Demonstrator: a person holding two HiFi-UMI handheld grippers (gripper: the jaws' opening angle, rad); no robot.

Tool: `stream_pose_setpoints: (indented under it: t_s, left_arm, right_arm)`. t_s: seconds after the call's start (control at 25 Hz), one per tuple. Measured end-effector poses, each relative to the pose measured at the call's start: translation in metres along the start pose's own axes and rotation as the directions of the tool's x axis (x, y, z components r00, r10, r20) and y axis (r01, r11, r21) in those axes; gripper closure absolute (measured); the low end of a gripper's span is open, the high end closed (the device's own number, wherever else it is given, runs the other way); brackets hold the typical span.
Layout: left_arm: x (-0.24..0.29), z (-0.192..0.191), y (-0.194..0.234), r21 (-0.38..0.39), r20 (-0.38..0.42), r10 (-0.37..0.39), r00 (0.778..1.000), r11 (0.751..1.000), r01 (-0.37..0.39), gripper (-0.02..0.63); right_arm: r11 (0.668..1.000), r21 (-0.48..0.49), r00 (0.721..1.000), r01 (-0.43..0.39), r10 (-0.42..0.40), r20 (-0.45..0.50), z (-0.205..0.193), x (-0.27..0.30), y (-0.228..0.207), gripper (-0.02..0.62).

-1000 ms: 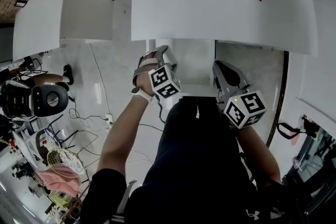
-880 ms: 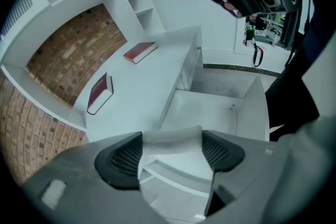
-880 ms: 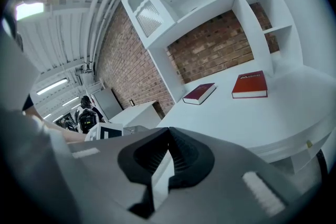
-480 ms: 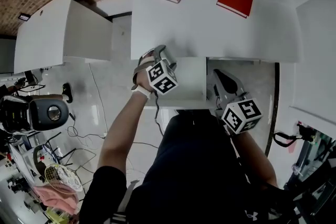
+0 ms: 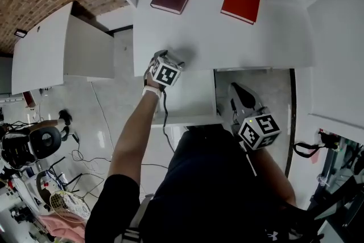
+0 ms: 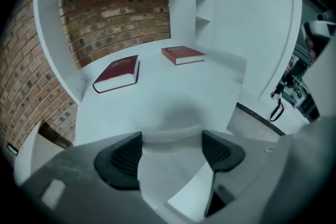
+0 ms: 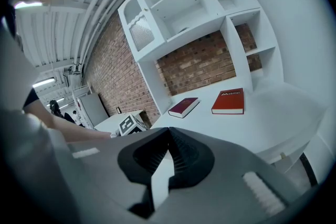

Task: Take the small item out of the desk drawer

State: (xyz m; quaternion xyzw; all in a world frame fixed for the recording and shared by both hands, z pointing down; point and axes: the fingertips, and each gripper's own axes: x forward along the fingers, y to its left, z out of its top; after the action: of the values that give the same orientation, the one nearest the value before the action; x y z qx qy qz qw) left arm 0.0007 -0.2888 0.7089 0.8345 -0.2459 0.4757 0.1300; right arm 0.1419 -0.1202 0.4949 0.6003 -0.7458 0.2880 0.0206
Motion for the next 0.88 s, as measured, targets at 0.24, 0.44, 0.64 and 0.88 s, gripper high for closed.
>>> stream_pose_setpoints:
  t_s: [0.24, 0.44, 0.64, 0.88]
  left_arm:
    - [-0.003, 0.010, 0.001, -0.017, 0.072, 0.033, 0.997, 0.999, -0.031, 0.232]
    - [-0.014, 0.019, 0.003, -0.026, 0.105, 0.037, 0.994, 0.999, -0.035, 0.224]
    - [-0.029, 0.027, 0.004, -0.034, 0.138, 0.047, 0.989, 0.998, -0.043, 0.222]
    - [-0.093, 0.067, 0.015, -0.082, 0.310, 0.102, 0.945, 0.993, -0.081, 0.222]
  right_arm:
    - [1.000, -0.003, 1.000, -0.003, 0.003, -0.005, 0.000, 0.003, -0.004, 0.592]
    - [0.999, -0.010, 0.999, -0.032, 0.032, -0.012, 0.002, 0.011, 0.004, 0.592]
    - [0.998, -0.019, 0.998, -0.054, 0.054, -0.013, 0.006, 0.017, 0.010, 0.592]
    - [0.998, -0.042, 0.998, -0.056, 0.056, 0.013, 0.027, 0.025, 0.006, 0.592]
